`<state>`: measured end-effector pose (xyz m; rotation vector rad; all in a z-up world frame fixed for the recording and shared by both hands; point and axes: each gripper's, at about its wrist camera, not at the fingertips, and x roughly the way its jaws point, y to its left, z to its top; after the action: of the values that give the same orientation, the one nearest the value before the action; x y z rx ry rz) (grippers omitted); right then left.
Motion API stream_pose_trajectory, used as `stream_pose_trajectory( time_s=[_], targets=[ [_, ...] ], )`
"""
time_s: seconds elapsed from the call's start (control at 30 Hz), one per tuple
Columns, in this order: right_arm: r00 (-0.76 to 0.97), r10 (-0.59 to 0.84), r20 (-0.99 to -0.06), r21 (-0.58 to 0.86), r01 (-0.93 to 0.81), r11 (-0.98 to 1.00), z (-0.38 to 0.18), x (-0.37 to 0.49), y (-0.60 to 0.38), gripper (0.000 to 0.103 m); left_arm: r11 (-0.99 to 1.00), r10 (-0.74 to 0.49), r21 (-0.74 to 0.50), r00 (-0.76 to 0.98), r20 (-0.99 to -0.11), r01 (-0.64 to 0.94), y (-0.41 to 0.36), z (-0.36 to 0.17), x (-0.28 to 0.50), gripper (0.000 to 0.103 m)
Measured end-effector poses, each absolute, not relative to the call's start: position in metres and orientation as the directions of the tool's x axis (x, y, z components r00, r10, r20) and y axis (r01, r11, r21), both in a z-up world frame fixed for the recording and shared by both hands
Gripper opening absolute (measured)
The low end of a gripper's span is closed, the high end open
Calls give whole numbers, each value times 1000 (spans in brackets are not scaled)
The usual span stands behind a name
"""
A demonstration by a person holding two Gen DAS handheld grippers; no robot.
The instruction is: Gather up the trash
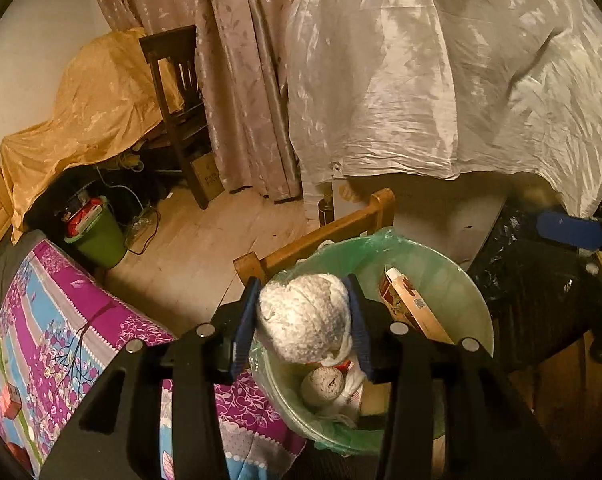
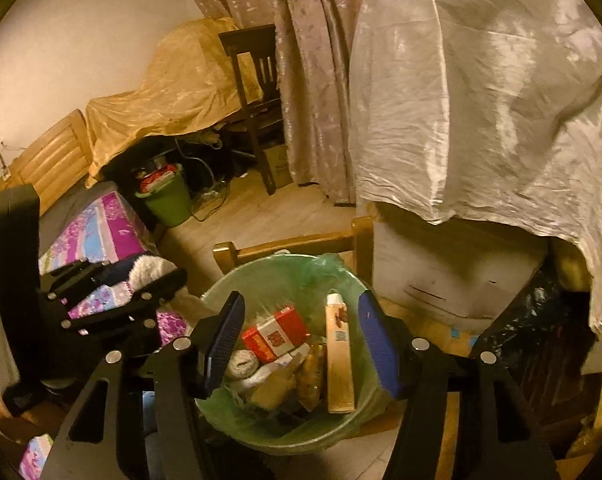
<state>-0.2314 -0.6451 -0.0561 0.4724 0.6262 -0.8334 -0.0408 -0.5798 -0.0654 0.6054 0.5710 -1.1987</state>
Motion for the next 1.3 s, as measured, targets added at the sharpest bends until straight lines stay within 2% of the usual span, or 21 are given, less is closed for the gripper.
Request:
stream_pose_trajectory(
  time_s=[0.23, 0.33, 0.4, 0.47, 0.73, 0.83, 0.93, 0.97, 1.17, 1.23, 1.3],
  targets=[
    [438, -624, -647, 84, 855, 513, -61, -252, -616, 62, 166, -713, 115, 200, -672, 979, -566, -52, -48, 41],
    [424, -641, -640, 77, 865, 496, -59, -260, -607, 62, 124, -726, 56, 129, -676, 991, -563, -50, -44, 41],
    [429, -645, -633, 85, 866, 493, -56, -263, -605, 62, 104, -733, 4, 79, -675, 995, -561, -50, -40, 45],
    [432, -653, -622, 87, 867, 490, -54, -267, -602, 63, 115, -735, -31, 64, -675, 993, -561, -52, -36, 58],
    [428, -678, -597, 95, 877, 470, -48, -281, -600, 66, 108, -742, 6, 85, -665, 994, -560, -49, -45, 58],
    [422, -704, -571, 86, 884, 459, -45, -283, -596, 76, 102, -751, 44, 106, -652, 994, -554, -47, -52, 58],
    [397, -752, -526, 59, 899, 434, -42, -285, -586, 94, 112, -767, 54, 121, -631, 992, -544, -42, -54, 58],
    [387, -776, -499, 51, 906, 419, -40, -289, -581, 98, 117, -773, 60, 129, -621, 991, -540, -40, -56, 62],
    [321, -851, -416, 53, 942, 330, -33, -311, -562, 98, 131, -817, 95, 162, -554, 987, -508, -30, -62, 86],
    [293, -874, -388, 59, 954, 294, -32, -319, -553, 98, 124, -827, 74, 145, -544, 989, -496, -28, -61, 88],
    [284, -863, -418, 64, 957, 284, -36, -324, -548, 98, 101, -842, 57, 116, -527, 993, -483, -27, -62, 93]
  ],
)
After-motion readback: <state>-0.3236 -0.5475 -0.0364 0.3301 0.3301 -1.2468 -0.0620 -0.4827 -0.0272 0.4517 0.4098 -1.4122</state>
